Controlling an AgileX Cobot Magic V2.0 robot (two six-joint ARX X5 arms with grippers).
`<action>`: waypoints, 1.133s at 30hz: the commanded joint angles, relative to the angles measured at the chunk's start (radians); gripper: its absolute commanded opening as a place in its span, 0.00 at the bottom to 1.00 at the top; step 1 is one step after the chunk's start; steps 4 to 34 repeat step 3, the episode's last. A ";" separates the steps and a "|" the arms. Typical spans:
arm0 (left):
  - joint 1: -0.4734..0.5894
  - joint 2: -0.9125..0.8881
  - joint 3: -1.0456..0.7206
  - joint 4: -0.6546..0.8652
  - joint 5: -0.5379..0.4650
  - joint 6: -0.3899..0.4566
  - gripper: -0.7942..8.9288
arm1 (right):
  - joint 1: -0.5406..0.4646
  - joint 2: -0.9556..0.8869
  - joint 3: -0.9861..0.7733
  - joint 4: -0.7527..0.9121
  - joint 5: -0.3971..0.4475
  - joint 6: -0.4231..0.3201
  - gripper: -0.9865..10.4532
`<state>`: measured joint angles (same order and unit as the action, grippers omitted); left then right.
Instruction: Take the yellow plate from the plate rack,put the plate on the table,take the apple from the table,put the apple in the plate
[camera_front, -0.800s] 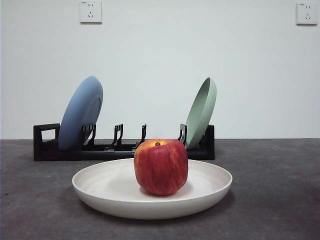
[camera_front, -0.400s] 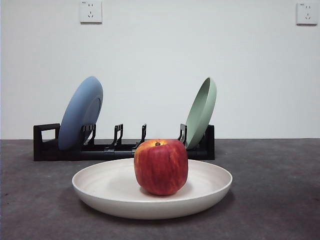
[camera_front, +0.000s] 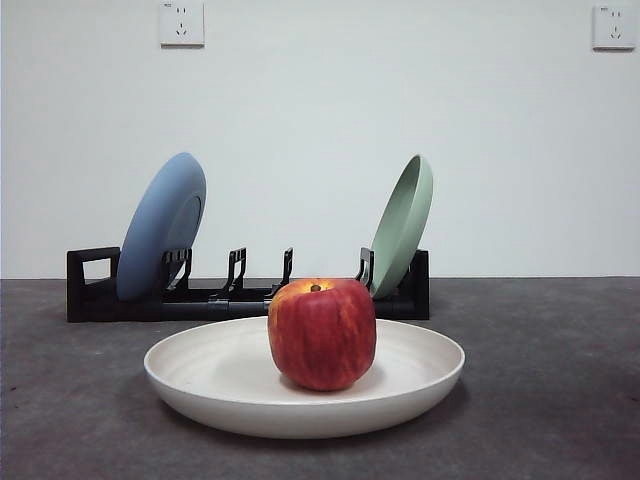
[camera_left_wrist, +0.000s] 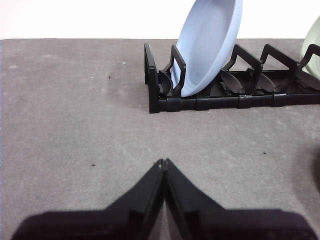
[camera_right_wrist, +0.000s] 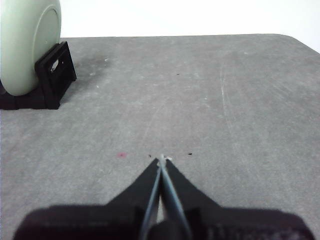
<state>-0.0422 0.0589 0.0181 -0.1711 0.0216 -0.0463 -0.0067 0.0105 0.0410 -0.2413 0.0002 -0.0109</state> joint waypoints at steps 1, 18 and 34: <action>0.002 0.000 -0.010 0.005 0.005 -0.005 0.08 | 0.000 -0.002 -0.006 0.005 0.000 0.011 0.09; 0.002 0.000 -0.011 0.005 0.005 -0.005 0.08 | 0.000 -0.002 -0.006 0.005 0.000 0.011 0.09; 0.002 0.000 -0.011 0.005 0.005 -0.005 0.08 | 0.000 -0.002 -0.006 0.005 0.000 0.011 0.09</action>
